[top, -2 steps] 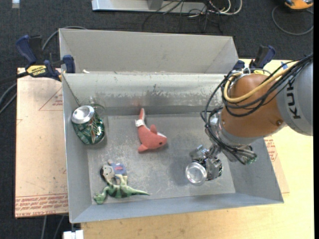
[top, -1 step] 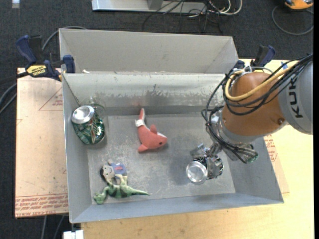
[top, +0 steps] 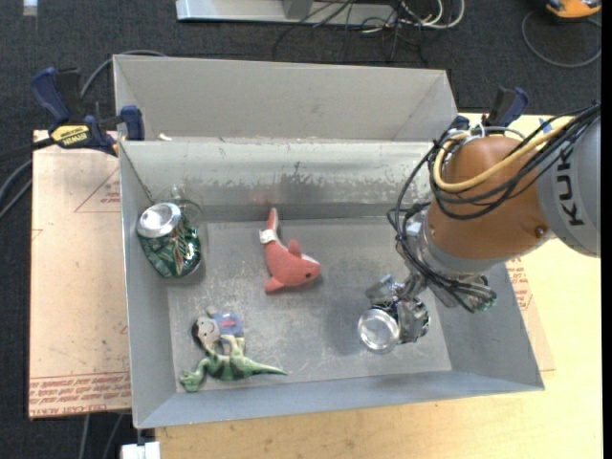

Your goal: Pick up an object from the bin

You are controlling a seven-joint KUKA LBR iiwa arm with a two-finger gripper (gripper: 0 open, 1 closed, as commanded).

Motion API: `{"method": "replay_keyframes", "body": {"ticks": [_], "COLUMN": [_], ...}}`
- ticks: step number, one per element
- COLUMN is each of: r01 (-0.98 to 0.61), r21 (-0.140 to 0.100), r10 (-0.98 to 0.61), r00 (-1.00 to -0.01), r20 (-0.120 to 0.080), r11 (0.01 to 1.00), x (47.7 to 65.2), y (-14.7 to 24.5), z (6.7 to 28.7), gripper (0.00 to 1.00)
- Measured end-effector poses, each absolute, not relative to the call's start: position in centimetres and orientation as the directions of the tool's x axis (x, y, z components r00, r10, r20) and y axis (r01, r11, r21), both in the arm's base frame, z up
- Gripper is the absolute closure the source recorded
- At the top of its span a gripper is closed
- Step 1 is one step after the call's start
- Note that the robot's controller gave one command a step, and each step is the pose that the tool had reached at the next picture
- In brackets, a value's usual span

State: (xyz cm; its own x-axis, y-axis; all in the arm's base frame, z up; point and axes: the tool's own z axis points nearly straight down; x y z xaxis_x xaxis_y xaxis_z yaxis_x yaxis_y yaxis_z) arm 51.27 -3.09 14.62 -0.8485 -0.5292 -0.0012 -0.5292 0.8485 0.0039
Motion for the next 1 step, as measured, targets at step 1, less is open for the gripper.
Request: {"method": "replay_keyframes", "body": {"ticks": [1], "r01": [-0.528], "r21": [0.007], "r10": [-0.528], "r00": [-0.849], "r20": [0.002], "r11": [0.849], "x": [51.19], "y": [-3.05], "z": [15.68], "gripper": [1.0]}}
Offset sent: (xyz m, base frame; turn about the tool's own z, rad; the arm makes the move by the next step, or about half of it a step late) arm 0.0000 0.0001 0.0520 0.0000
